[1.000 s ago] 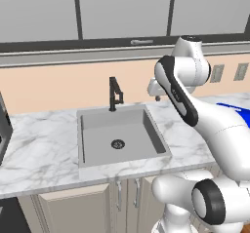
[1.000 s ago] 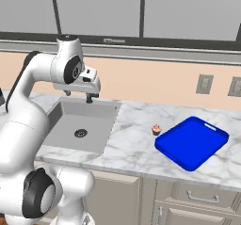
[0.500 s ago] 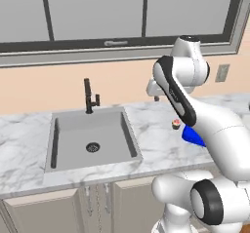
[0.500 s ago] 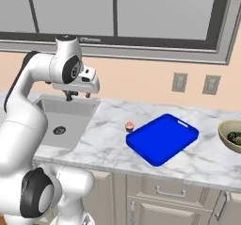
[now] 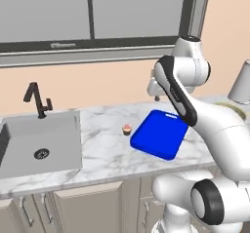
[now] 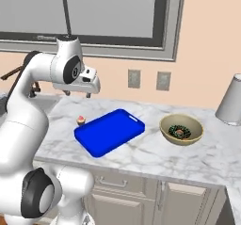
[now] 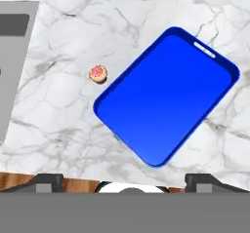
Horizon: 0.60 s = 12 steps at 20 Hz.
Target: Place the bowl with donut and the cupcake onto the tray.
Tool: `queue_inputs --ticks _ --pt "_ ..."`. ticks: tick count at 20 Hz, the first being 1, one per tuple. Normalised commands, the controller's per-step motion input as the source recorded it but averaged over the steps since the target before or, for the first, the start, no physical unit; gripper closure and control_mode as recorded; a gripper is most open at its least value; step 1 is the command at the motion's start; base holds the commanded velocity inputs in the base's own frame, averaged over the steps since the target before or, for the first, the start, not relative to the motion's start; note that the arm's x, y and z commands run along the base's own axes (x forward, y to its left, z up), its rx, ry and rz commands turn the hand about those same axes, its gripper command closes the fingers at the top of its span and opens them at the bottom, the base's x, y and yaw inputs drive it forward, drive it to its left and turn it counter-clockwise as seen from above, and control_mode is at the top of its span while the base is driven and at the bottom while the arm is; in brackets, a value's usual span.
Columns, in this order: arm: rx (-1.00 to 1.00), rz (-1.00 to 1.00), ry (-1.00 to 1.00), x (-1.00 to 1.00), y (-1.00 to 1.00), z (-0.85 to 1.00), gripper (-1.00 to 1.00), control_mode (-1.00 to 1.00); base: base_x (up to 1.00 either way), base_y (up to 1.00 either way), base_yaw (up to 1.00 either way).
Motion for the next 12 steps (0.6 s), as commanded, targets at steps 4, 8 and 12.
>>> queue_inputs --ticks 4,8,12 --pt "0.0 0.0 0.0 0.0 0.0 0.0 -1.0 1.0 0.0 -0.72 0.0" --pt "0.0 0.0 0.0 0.0 0.0 0.0 -1.0 1.0 0.04 -0.39 0.0" --pt "0.0 0.0 0.0 0.0 0.0 0.0 -1.0 1.0 0.17 -0.33 0.0"
